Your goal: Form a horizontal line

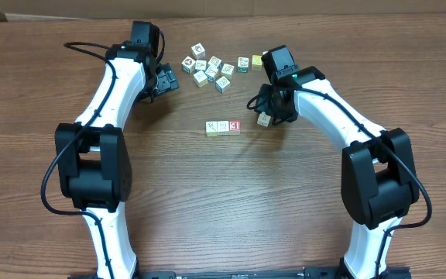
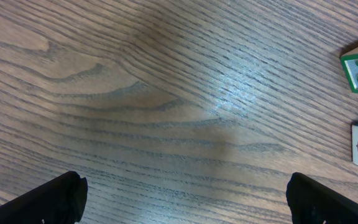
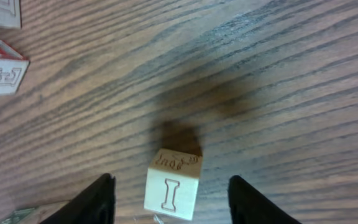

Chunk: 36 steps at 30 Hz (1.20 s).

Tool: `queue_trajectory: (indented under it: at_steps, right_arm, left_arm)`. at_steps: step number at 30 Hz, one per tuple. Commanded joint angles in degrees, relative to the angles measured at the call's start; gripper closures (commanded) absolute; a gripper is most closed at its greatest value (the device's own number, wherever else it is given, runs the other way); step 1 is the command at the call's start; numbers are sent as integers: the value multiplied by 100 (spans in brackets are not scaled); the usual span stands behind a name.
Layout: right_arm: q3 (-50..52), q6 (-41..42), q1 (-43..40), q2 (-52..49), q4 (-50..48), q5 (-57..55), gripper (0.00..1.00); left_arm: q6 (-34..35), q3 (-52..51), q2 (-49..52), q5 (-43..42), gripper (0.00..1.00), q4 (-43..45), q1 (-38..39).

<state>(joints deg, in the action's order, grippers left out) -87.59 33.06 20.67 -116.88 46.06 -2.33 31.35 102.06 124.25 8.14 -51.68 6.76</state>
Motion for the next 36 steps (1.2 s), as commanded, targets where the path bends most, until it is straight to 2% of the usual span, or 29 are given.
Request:
queue_trajectory:
  at_steps: [1, 19, 26, 36]
  right_arm:
    - [175, 37, -9, 103, -133, -17, 39]
    - [680, -9, -9, 103, -789, -13, 36]
    - [680, -7, -9, 103, -787, -13, 55]
    - [675, -7, -11, 107, -767, -7, 63]
  left_arm:
    - [-50, 114, 13, -28, 0, -11, 66]
    - [-50, 114, 13, -26, 0, -11, 66]
    - [-50, 114, 13, -28, 0, -11, 68]
    - [-50, 114, 13, -26, 0, -11, 68]
